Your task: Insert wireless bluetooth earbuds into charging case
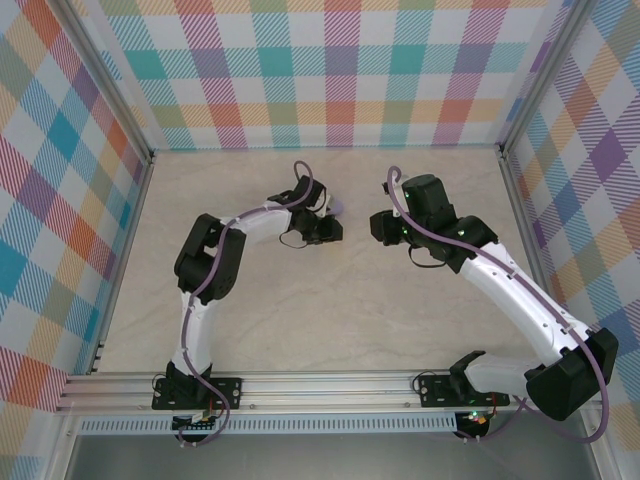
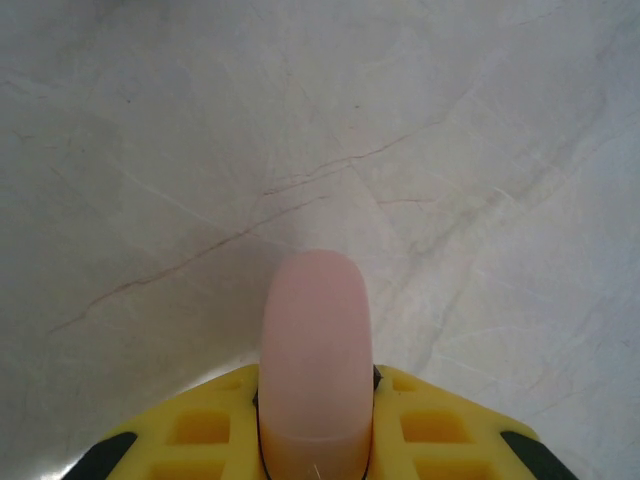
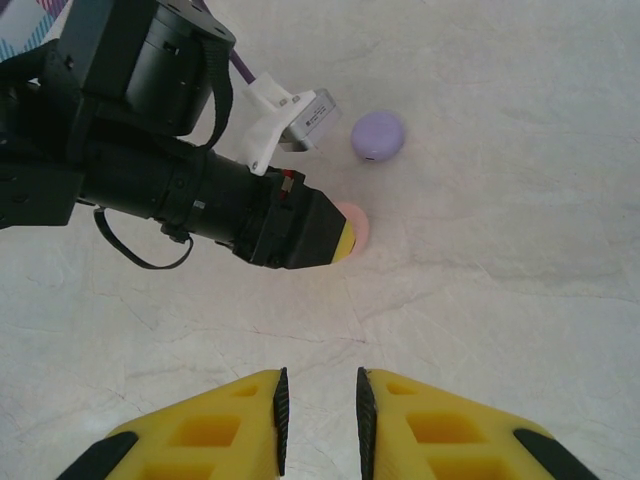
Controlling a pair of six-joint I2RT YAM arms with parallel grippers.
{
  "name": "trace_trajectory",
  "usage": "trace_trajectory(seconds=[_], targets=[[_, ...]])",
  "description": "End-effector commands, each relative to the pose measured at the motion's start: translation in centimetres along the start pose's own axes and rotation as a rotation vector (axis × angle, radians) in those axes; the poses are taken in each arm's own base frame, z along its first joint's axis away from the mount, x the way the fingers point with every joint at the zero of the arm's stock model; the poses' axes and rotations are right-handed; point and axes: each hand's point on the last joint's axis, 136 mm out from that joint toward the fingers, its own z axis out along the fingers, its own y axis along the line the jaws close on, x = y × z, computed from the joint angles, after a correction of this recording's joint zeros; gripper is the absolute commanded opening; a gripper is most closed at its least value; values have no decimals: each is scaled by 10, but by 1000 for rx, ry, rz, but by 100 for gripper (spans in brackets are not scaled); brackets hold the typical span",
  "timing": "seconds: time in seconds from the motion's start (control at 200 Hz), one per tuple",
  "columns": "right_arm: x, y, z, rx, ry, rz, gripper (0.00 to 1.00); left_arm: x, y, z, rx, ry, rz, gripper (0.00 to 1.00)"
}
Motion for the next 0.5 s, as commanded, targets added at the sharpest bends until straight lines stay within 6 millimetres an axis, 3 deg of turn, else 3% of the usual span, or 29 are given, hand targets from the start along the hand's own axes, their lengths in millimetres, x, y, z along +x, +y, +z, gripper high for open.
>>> trace_trajectory(seconds=[0.0,0.23,0.36,0.495], targets=[[3,-1,-3,8,8,1,29,-6,6,-1,-14,6,-38,17],[4,-2,-2,13,11,-2,29,-7,25,6,-60,21,-65,26],[4,-2,-2,14,13,-5,29,-5,29,7,-81,27,-56,46],[5,-4,-2,24,13,-4,30,-6,30,1,-102,18,-28,59]])
